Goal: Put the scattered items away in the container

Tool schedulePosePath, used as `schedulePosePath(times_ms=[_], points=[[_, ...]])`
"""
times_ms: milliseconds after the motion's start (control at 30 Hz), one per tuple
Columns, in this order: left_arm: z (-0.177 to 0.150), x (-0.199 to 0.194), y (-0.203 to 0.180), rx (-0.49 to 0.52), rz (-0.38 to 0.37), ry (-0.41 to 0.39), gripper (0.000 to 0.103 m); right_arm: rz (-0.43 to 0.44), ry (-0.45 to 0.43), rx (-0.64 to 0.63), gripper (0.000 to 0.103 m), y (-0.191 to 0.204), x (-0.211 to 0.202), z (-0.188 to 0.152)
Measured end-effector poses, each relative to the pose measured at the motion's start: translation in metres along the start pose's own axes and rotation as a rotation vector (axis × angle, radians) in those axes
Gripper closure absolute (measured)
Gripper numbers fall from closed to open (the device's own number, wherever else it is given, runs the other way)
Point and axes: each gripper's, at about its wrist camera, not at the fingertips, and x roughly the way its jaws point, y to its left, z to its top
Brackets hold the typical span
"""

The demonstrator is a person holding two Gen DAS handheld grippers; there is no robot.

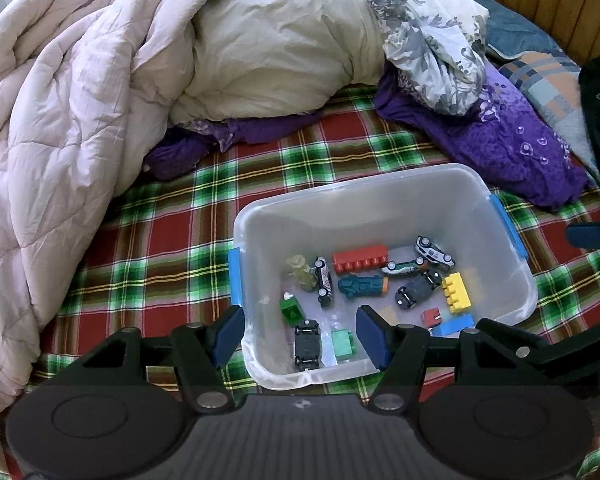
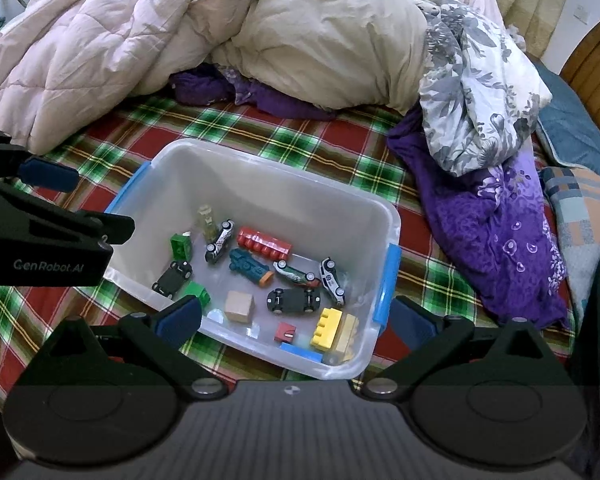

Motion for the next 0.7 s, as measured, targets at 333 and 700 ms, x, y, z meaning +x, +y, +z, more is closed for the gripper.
schedulePosePath(times_ms=[333,700], points=[[0.001,0.005,0.0,-0.001,-0.008,0.017,0.038,-0.007,0.007,-0.002,0.0,-0.001,0.002,-0.001],[0.0,0.01,-0.019,0.041,-0.04,0.057,0.038,-0.008,0.038,-0.006,0.0,-0.004,0.011,-0.004]])
